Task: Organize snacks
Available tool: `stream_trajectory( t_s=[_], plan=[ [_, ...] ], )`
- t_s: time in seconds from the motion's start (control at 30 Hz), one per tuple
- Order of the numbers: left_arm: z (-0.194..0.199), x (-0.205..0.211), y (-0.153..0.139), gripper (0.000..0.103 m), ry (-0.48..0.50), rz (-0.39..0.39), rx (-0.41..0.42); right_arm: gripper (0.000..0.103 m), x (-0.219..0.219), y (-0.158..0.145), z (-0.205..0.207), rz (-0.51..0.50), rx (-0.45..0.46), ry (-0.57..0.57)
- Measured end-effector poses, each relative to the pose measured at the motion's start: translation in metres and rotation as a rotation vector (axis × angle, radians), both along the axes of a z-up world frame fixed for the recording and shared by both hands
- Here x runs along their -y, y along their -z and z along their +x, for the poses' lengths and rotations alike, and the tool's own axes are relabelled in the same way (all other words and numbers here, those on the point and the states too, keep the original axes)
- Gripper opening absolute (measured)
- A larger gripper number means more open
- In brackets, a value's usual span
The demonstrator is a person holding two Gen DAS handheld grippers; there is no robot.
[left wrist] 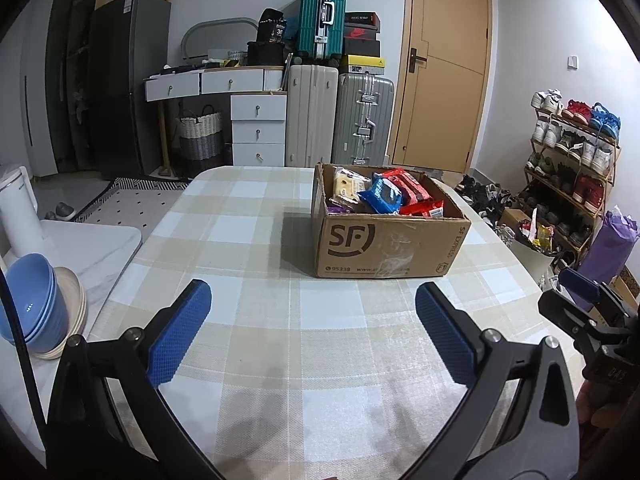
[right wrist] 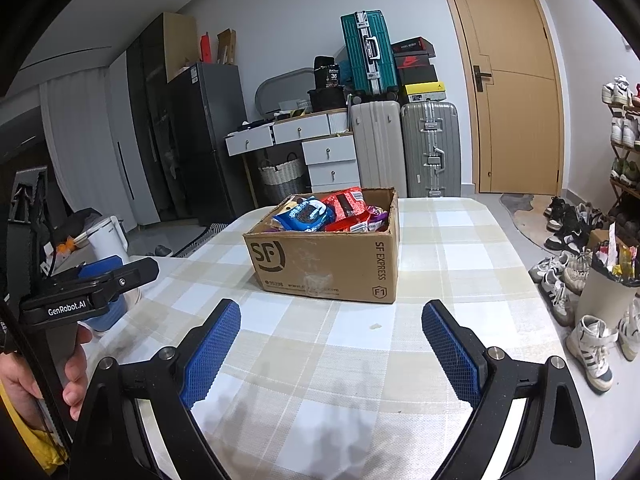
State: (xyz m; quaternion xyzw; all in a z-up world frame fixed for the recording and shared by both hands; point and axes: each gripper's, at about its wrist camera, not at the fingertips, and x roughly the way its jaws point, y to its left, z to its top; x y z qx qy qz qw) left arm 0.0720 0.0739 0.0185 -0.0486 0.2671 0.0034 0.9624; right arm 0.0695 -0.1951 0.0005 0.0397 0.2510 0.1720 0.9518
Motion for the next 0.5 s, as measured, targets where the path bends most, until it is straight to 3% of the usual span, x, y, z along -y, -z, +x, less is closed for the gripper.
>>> stream_trajectory(
  t_s=[0.5],
  plan=[
    [-0.0021, -0.0024, -0.0026, 0.102, 0.003, 0.001, 0.004, 0.094, -0.0018, -0.001, -0.0006, 0.0, -0.002, -0.001]
  ],
)
